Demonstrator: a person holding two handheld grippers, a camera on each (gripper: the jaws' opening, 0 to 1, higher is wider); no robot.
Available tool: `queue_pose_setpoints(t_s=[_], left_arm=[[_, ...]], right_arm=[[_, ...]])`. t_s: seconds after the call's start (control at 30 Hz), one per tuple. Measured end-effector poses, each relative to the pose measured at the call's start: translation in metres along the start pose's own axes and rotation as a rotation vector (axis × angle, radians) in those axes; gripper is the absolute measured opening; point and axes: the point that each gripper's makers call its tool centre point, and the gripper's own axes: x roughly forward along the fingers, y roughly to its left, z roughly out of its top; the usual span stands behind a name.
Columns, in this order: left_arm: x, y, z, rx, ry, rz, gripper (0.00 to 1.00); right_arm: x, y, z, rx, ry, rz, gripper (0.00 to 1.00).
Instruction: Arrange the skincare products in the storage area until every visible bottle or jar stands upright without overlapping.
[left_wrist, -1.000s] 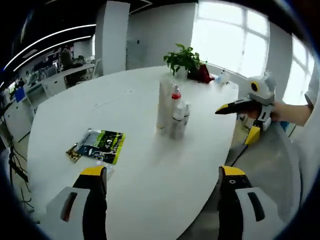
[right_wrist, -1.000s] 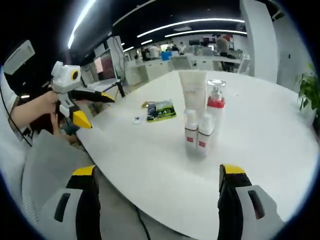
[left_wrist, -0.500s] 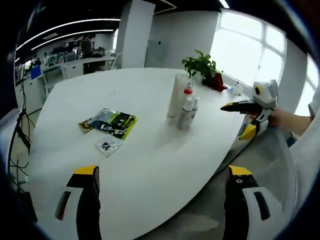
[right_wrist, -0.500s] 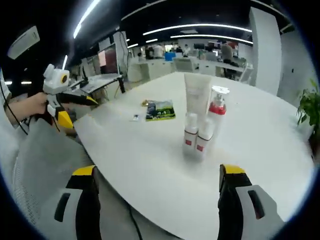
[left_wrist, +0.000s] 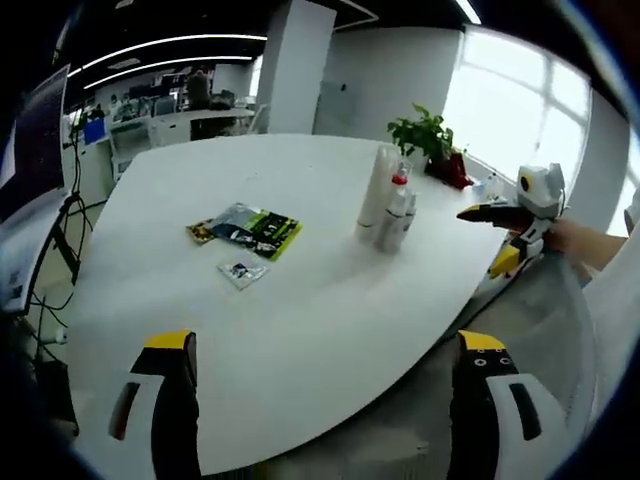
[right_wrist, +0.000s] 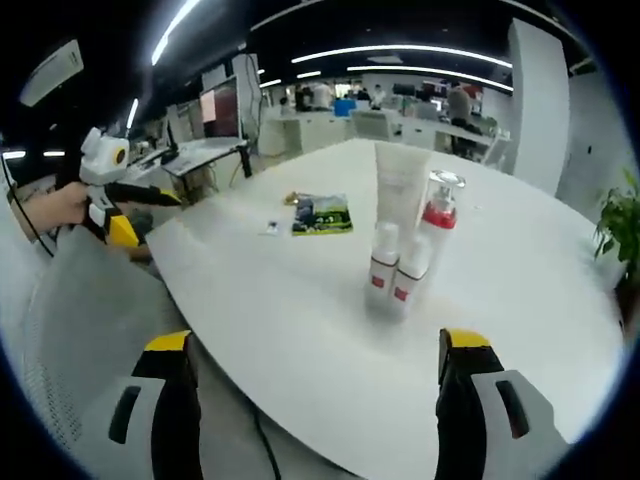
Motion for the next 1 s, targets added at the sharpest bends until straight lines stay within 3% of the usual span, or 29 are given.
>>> queue_pose_setpoints(t_s=[0.4, 0.77, 1.0], left_arm=[[0.005, -0.003, 0.0, -0.01, 0.022, -0.014, 0.98], [0.033, 0.003, 0.009, -0.037, 0.057, -0.023, 0.97], [0.058, 0.002, 0.015, -0.068, 0.087, -0.043, 0.91]], right_arm=[[0.0, -0.001, -0.004, 0.006, 0.019, 0.001, 0.99], [-0.001, -0.003, -0.011, 0.05, 0.032, -0.009, 0.98], [0.001, 0.0, -0.013, 0.013, 0.05, 0.003, 0.98]])
